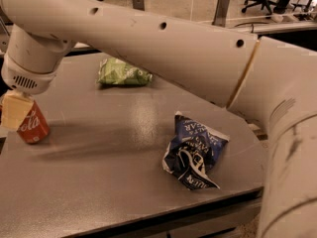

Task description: Move coke can near blue chip bag

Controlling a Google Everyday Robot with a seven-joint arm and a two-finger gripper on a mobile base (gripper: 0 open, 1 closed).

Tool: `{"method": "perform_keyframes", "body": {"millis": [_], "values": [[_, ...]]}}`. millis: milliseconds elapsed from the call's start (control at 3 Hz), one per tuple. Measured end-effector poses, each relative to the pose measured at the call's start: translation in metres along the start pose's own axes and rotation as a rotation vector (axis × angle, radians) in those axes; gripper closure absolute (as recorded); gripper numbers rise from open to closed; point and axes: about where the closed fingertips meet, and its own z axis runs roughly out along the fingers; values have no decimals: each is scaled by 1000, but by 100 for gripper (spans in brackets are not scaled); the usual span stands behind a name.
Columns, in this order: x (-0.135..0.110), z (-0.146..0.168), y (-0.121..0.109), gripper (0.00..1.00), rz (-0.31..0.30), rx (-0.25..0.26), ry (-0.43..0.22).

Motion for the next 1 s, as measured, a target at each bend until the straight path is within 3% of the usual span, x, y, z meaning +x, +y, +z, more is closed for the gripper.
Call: {"method": "perform_keyframes", "body": {"millis": [667,1000], "values": [[6,-38,-1,95,4,6,-36],[44,-77,1,100,50,-2,-15]]}}
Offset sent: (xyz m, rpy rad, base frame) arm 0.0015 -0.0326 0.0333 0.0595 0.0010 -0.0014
